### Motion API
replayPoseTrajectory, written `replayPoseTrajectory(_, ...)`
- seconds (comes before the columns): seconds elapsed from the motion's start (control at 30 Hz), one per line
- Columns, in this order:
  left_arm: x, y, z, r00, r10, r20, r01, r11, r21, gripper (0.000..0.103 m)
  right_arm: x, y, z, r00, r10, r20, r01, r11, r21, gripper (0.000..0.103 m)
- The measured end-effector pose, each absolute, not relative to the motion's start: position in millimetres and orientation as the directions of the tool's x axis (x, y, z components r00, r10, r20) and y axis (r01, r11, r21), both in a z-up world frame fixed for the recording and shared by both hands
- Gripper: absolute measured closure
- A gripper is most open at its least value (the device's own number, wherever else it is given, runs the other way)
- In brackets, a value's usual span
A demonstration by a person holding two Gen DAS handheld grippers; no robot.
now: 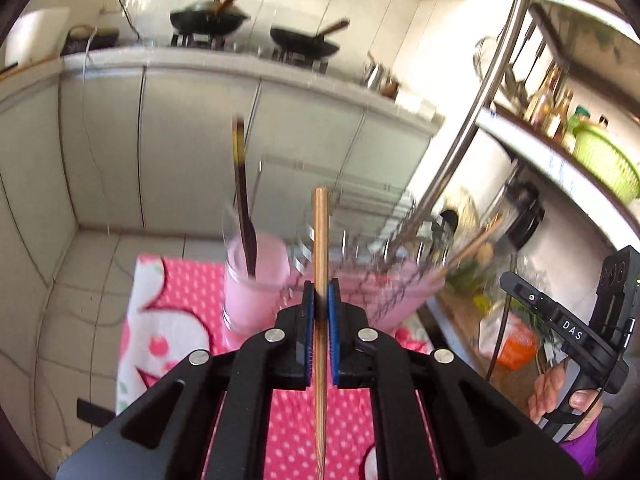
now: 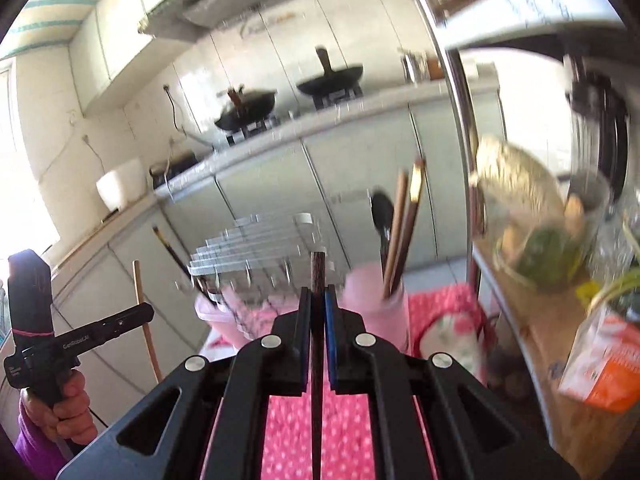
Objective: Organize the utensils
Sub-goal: 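Lift both chopsticks up and carry them over the pink cup with both tools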
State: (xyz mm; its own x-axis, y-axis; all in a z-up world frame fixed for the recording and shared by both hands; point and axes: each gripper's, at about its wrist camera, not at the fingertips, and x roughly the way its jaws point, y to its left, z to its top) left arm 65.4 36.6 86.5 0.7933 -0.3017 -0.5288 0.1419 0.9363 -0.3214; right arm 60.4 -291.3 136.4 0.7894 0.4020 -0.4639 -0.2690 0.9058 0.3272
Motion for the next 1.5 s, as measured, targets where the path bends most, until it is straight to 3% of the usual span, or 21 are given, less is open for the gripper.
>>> replayPoseTrajectory(0.37, 67, 52, 167, 0.950, -0.177, -0.258, 0.101, 0.954, -0.283, 0.098, 73, -293, 202, 0.912, 0.341, -0.226, -0.281, 0.923, 0.261, 0.097)
replayPoseTrajectory(0.67, 87, 54, 177, 0.993, -0.057, -0.105, 0.031, 0.973, -0.229, 0.098, 93, -287, 210, 0.954, 0.283, -0.101, -0.258, 0.944, 0.203, 0.097)
replayPoseTrajectory(1.13, 111, 47, 142, 0.999, -0.016, -0.051, 0.008, 0.987, -0.163, 0.098, 124, -280, 185, 0.969, 0.240, -0.061, -0.225, 0.957, 0.182, 0.097)
replayPoseTrajectory(1.5, 114, 50, 109, 0.996, -0.029, -0.086, 0.014, 0.985, -0.174, 0.098, 138, -276, 163, 0.972, 0.228, -0.062, -0.216, 0.964, 0.156, 0.097)
